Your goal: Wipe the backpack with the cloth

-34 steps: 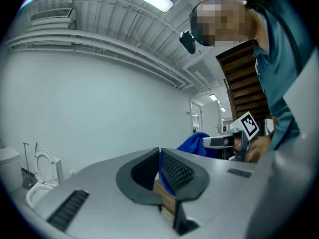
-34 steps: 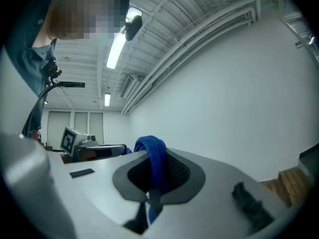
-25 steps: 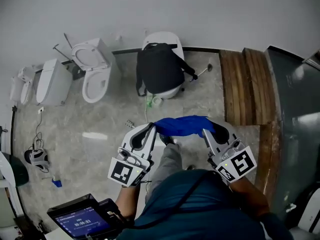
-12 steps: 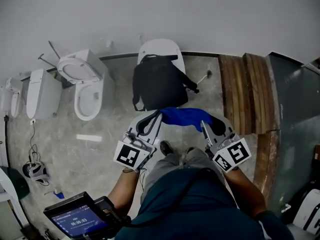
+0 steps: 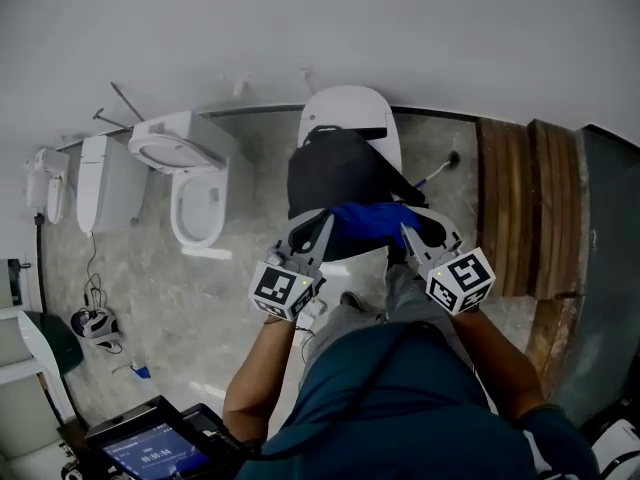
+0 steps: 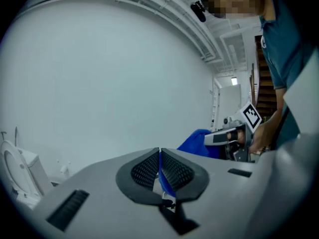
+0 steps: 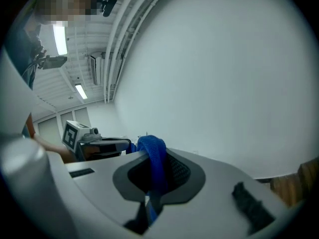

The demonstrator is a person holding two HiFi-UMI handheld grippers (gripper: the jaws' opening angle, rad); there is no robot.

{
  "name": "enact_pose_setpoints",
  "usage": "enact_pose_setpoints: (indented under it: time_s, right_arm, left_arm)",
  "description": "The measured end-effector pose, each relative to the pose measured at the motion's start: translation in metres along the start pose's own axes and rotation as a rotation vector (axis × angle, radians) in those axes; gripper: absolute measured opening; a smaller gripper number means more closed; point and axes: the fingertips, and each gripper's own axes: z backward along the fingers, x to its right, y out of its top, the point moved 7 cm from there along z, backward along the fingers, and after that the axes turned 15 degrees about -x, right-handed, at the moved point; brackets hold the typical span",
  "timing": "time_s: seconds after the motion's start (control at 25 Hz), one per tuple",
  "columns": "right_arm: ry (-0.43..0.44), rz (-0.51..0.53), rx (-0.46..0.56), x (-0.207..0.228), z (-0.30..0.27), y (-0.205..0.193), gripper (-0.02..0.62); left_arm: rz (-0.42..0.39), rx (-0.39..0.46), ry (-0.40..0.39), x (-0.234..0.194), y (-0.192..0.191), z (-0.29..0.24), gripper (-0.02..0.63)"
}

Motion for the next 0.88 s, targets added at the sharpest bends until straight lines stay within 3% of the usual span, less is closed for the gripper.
enact_pose_setpoints:
  time_s: [0.16,0.32,0.48,0.68,0.88]
  right_arm:
    - [0.055,0.042,-0.102,0.058,-0.064,0.01,0.012]
    - [0.079,0.131,-0.195,0.087,-0.131,0.012,0.012]
    - [0.031,0.232,-0.286,0.112,-0.202,0.0,0.012]
    - [-0.041,0.339,-0.437,0.139,-0.31,-0.047,0.012]
    - [-0.051,0.438,-0.653,0.149,-0.383,-0.097,0.012]
  left_arm:
    - [0.114,-0.05,0.051,-0.045,-0.008,-0.05,0.018]
    - [0.167,-0.107,0.124,-0.096,-0.033,-0.09,0.019]
    - [0.166,-0.18,0.188,-0.145,-0.067,-0.122,0.018]
    - [0.224,-0.316,0.226,-0.215,-0.134,-0.164,0.018]
    - [0.262,-0.457,0.217,-0.251,-0.187,-0.197,0.018]
